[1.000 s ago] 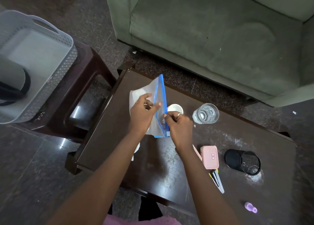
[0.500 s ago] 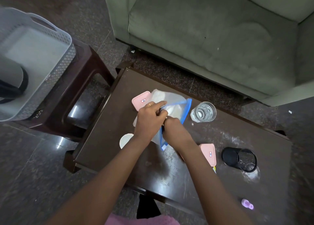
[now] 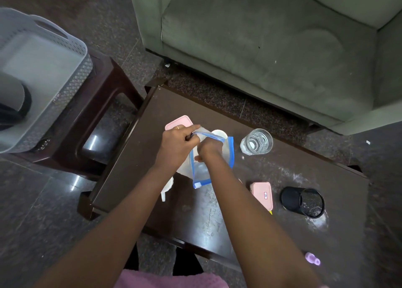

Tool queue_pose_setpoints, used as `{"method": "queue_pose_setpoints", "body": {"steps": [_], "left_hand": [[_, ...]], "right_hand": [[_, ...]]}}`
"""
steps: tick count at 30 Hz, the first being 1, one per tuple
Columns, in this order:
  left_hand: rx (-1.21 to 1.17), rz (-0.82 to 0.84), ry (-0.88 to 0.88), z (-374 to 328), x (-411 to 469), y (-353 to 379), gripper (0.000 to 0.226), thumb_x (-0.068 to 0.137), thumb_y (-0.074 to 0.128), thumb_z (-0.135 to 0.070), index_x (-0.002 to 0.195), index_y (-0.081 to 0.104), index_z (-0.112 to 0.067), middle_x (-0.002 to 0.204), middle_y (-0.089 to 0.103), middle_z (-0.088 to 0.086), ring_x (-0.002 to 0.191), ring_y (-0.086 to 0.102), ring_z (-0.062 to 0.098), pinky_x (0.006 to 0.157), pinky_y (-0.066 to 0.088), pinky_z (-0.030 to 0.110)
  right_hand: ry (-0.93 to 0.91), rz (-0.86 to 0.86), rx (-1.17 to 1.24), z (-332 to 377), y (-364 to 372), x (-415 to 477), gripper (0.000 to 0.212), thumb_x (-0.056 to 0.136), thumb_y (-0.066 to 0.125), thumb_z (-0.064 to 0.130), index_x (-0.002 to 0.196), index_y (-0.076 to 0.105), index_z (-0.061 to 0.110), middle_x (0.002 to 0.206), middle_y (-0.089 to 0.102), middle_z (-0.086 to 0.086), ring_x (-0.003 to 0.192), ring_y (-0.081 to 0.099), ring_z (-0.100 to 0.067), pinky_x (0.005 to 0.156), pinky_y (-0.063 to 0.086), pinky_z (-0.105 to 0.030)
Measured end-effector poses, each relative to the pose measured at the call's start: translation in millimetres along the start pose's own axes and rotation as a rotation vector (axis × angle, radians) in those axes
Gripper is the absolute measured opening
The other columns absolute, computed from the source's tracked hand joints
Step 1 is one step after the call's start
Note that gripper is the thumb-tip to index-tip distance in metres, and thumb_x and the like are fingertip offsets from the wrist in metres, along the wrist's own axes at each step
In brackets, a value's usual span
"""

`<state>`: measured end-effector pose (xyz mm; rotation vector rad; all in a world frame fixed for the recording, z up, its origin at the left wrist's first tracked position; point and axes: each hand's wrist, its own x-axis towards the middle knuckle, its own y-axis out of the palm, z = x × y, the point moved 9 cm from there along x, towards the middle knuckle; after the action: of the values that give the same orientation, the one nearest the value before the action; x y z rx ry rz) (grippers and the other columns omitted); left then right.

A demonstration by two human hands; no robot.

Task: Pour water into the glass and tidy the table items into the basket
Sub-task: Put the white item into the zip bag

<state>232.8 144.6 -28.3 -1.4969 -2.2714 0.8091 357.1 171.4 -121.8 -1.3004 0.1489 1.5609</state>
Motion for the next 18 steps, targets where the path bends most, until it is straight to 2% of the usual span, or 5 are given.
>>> {"method": "queue_pose_setpoints", "body": {"steps": [3, 7, 12, 16, 18], "left_hand": [[0.01, 0.047, -0.006, 4, 5, 5, 0.03, 0.079, 0.062, -0.004, 0.107, 0.07, -0.01, 0.062, 0.048, 0.001, 0.061, 0.046, 0.012, 0.065, 0.029, 0.007], [0.033, 0.081, -0.006, 11, 6, 10, 0.03, 0.08, 0.062, -0.006, 0.109, 0.069, -0.012, 0.067, 0.052, 0.004, 0.065, 0.048, 0.012, 0.066, 0.029, 0.008], [0.047, 0.113, -0.048, 15, 4, 24, 0.033, 0.079, 0.06, -0.007, 0.11, 0.068, -0.013, 0.079, 0.065, 0.014, 0.071, 0.055, 0.018, 0.069, 0.036, 0.014], [0.037, 0.126, -0.084, 11, 4, 35, 0.031, 0.082, 0.06, -0.013, 0.111, 0.068, -0.013, 0.088, 0.067, 0.018, 0.085, 0.061, 0.028, 0.079, 0.044, 0.028], [0.045, 0.134, -0.095, 8, 4, 40, 0.028, 0.081, 0.059, -0.014, 0.107, 0.069, -0.014, 0.085, 0.067, 0.017, 0.084, 0.061, 0.029, 0.077, 0.045, 0.031]], "right_hand": [[-0.033, -0.099, -0.145, 2, -1, 6, 0.031, 0.094, 0.046, 0.019, 0.12, 0.055, 0.006, 0.122, 0.06, -0.01, 0.111, 0.059, -0.027, 0.096, 0.046, -0.033], [-0.05, -0.156, -0.201, -4, -1, 9, 0.033, 0.094, 0.046, 0.021, 0.124, 0.052, 0.007, 0.128, 0.057, -0.009, 0.119, 0.053, -0.024, 0.096, 0.041, -0.031], [-0.096, -0.109, -0.075, 2, 5, 8, 0.03, 0.095, 0.041, 0.019, 0.114, 0.058, 0.004, 0.121, 0.061, -0.013, 0.113, 0.055, -0.028, 0.09, 0.041, -0.03], [-0.079, -0.168, 0.22, -5, -11, 5, 0.02, 0.087, 0.052, 0.022, 0.091, 0.06, 0.004, 0.092, 0.063, -0.013, 0.092, 0.062, -0.032, 0.076, 0.048, -0.036], [-0.1, -0.233, 0.228, -8, -24, -4, 0.017, 0.084, 0.055, 0.022, 0.086, 0.056, 0.005, 0.085, 0.06, -0.009, 0.083, 0.06, -0.028, 0.068, 0.047, -0.035]]}}
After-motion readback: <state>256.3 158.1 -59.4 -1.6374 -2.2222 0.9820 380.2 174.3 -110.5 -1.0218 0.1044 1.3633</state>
